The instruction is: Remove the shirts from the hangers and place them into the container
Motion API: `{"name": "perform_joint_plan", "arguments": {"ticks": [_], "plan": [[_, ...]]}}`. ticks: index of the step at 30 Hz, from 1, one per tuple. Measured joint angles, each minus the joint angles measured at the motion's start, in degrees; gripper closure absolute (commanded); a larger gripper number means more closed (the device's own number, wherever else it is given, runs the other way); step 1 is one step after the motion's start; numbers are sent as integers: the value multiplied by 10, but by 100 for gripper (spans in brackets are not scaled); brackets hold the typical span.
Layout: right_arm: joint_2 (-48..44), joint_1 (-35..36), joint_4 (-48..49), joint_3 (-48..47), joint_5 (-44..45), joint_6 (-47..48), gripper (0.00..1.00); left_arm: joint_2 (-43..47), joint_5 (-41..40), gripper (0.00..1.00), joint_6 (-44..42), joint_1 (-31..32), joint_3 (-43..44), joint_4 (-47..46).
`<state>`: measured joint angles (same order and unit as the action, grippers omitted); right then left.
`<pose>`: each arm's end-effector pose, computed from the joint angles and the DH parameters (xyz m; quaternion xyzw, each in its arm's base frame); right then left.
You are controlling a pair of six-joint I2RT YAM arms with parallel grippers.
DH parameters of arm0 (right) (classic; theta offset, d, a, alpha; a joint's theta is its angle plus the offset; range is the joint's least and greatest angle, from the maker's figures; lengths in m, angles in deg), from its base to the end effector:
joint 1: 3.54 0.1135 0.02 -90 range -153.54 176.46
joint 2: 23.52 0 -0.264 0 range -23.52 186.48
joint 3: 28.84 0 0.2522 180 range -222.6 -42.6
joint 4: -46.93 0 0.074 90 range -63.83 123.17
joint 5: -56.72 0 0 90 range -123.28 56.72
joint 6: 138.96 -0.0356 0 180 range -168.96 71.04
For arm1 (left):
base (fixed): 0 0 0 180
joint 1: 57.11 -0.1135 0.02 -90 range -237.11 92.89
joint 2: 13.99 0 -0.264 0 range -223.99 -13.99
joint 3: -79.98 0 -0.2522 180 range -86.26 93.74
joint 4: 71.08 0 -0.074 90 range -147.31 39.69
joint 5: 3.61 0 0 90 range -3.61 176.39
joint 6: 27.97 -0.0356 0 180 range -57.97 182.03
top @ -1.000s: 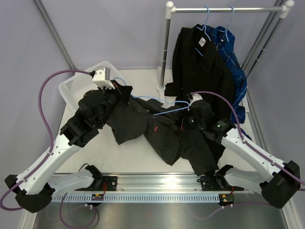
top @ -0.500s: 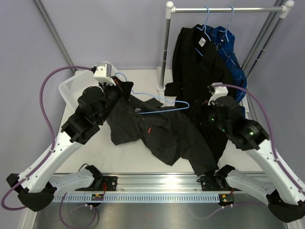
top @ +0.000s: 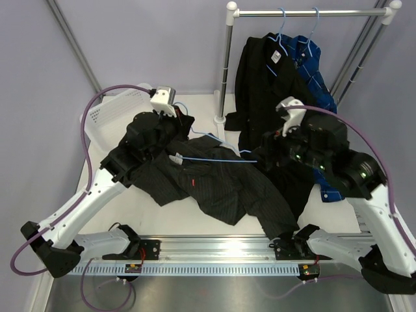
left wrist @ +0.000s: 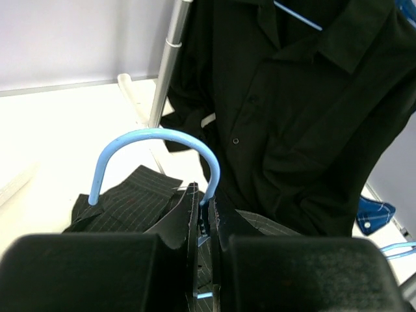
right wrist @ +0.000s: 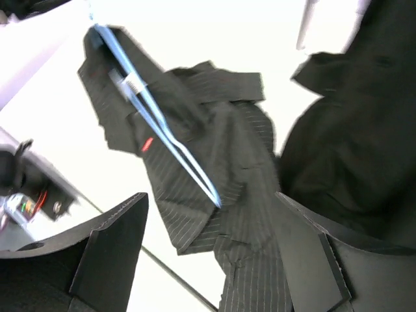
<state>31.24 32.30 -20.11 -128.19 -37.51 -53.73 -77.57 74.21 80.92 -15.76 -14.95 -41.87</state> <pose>0.1188 0.0891 0.4644 -0.2422 0.7948 0.2216 0.5104 0.1889 -0.1562 0.4277 0.0774 0.7481 -0.2592 0.6060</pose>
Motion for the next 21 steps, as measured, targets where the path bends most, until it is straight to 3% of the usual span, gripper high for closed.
{"name": "perform_joint_plan", "arguments": {"ticks": [6, 10, 13, 14, 18, 21], "plan": [[125, 24, 27, -22, -73, 24, 18, -7, 17, 100, -10, 0, 0, 0], [176, 51, 35, -22, -93, 24, 26, -13, 24, 100, -15, 0, 3, 0], [194, 62, 50, -22, -102, 24, 48, -15, 30, 100, -16, 0, 7, -1], [198, 64, 55, -22, -104, 25, 65, -15, 30, 100, -18, 0, 9, 0], [201, 66, 69, -21, -105, 26, 100, -15, 32, 100, -24, 0, 11, -1], [196, 74, 77, -16, -118, 27, 100, -15, 32, 99, -26, -2, 11, -2]]}}
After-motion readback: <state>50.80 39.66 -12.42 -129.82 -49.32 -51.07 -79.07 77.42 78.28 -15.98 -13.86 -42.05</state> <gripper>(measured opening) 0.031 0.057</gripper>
